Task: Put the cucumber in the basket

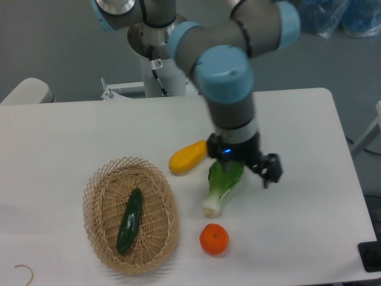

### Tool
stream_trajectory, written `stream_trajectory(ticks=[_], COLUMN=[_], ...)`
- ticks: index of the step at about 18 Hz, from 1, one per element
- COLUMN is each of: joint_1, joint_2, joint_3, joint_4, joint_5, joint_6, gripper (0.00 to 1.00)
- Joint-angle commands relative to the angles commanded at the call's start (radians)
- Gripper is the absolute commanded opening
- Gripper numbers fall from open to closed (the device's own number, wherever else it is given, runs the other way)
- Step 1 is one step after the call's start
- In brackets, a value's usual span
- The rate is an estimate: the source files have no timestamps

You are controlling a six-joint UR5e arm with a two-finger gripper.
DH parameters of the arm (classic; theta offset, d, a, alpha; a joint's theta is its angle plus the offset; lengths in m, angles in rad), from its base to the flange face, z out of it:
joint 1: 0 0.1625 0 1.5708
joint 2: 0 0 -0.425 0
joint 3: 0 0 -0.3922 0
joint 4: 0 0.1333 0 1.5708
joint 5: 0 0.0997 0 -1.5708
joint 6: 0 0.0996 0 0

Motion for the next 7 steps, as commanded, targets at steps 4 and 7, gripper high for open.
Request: stream_trajectory(ticks=[4,7], joint_1=[0.061,0.074], joint_2=[0.02,0.025], joint_3=[-0.017,-0.018], joint_4=[0.0,0.003], joint_5=[-0.043,-0.046], joint_6=[0.121,0.129], gripper=[1.0,1.0])
